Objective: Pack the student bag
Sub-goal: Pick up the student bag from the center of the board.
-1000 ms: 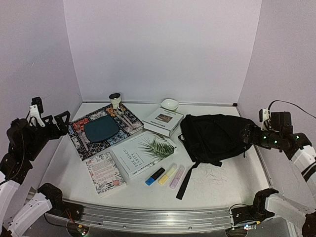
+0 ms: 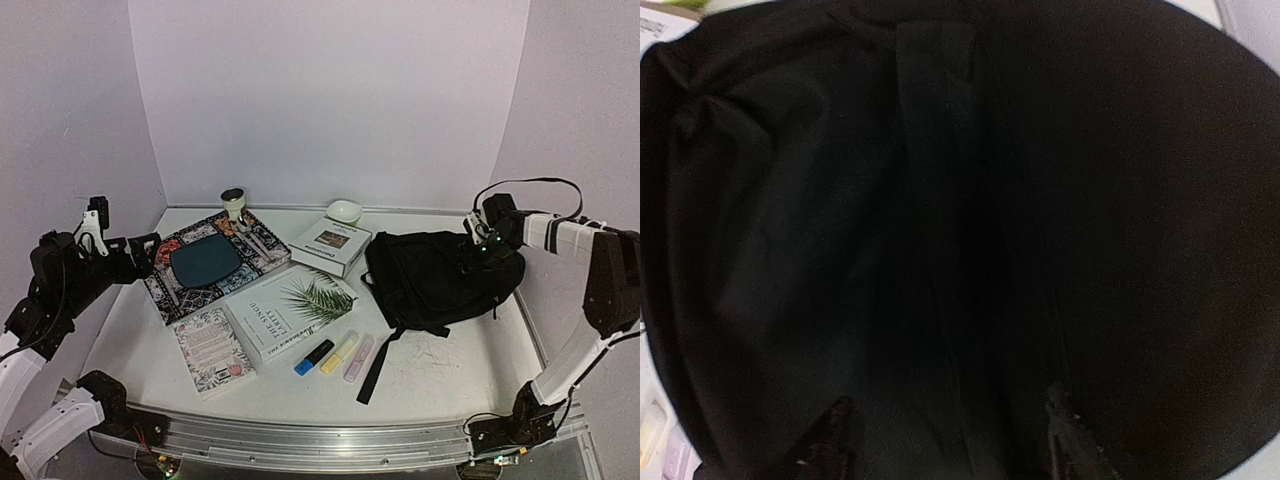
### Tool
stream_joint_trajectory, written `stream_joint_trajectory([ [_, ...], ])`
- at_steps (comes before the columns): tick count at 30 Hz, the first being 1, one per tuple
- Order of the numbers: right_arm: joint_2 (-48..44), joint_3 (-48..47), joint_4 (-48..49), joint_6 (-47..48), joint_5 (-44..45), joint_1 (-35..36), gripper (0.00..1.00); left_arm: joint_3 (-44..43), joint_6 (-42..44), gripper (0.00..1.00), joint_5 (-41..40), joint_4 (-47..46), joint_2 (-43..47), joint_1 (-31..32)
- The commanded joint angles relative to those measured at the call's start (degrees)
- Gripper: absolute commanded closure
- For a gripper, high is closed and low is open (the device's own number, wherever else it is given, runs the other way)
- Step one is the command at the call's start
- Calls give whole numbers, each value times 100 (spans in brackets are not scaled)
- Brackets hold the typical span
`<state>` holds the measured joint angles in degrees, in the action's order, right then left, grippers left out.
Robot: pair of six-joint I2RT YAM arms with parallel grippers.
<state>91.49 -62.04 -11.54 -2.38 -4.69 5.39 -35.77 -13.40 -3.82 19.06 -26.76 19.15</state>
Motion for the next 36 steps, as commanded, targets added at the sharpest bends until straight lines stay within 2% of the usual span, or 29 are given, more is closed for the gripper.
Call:
stream_joint_trajectory([
  [1, 552, -426, -101, 191, 40, -16, 40, -35, 103, 0, 138, -121, -80, 10],
  [8, 1279, -956, -64, 223, 144, -17, 50, -34, 107, 0, 152, -122, -131, 11],
  [15, 1827, -1195, -44, 445, 33, -17, 66, -35, 110, 0, 206, -121, -130, 11],
  [17, 1861, -1195, -46, 463, -11, -24, 73, -35, 109, 0, 206, -122, -113, 10],
  [22, 1699, -1189, -140, 439, -84, -20, 100, -35, 110, 0, 235, -121, -92, 10],
  [26, 1091, -1163, -180, 227, -92, -22, 100, -44, 109, 0, 283, -122, -90, 14],
  [36, -154, -1449, -589, -1277, 155, -22, 100, -51, 116, 0, 364, -134, -24, 12],
])
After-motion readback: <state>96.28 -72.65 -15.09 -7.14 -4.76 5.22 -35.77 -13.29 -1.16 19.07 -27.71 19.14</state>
